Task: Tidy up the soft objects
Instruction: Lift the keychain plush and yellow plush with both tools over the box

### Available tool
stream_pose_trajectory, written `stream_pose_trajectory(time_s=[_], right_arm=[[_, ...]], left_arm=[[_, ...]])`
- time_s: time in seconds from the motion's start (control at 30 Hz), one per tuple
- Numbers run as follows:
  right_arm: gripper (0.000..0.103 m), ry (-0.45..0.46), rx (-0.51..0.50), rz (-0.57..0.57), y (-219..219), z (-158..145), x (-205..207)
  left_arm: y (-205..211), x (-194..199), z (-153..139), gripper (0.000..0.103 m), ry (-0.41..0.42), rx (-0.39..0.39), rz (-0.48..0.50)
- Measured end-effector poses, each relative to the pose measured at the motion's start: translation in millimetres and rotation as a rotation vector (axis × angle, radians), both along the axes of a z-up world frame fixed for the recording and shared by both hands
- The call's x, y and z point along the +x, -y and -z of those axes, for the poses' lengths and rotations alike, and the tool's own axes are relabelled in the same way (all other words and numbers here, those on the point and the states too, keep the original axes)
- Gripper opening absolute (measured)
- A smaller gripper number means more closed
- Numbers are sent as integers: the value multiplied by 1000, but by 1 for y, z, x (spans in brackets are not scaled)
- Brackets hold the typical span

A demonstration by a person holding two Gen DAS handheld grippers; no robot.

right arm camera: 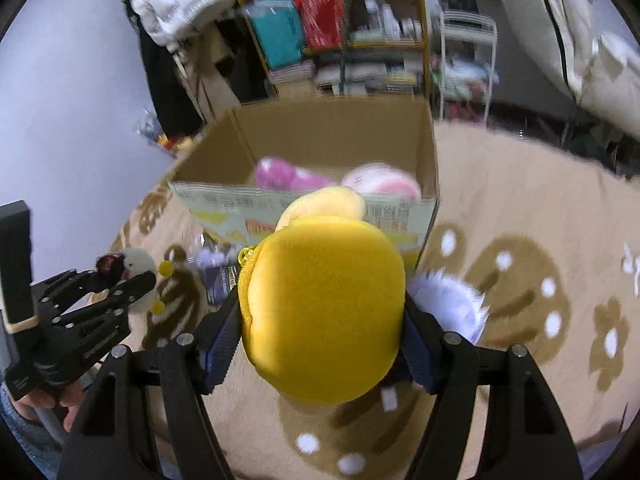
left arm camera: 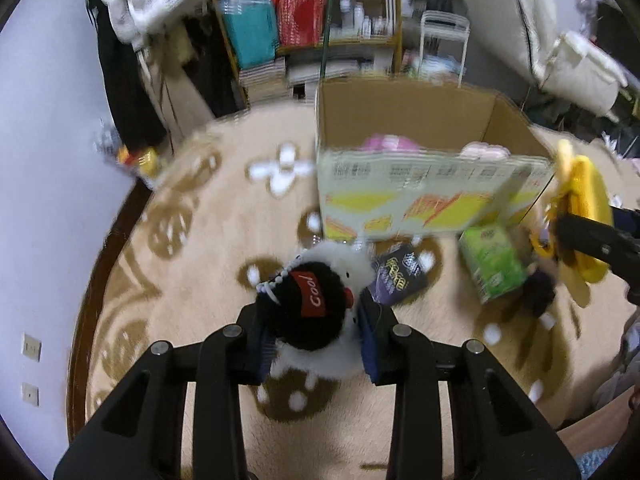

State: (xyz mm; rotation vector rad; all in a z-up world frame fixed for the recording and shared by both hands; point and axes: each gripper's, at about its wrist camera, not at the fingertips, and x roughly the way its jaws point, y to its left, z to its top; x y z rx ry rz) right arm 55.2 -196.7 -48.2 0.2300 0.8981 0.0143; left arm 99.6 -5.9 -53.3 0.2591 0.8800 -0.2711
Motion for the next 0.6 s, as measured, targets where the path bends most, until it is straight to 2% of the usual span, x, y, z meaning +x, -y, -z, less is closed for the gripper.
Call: stream_pose_trajectory(time_s=[0.17,0.33,0.47,0.6], right_arm=[[75,135,-36,9,0,-26,-3],[75,279,-101,32,5,-50,-6],[75,362,-66,35,12,-69,-2],[75,432,-94,42,14,-85,-2]], left_arm=[[-3,-10,-29,34,189,-38,-53],[-7,-11,-48,34,263,-108,-55],[-5,-15,-68,34,346,-197,-21],[5,-18,-89,34,398,-215,23]])
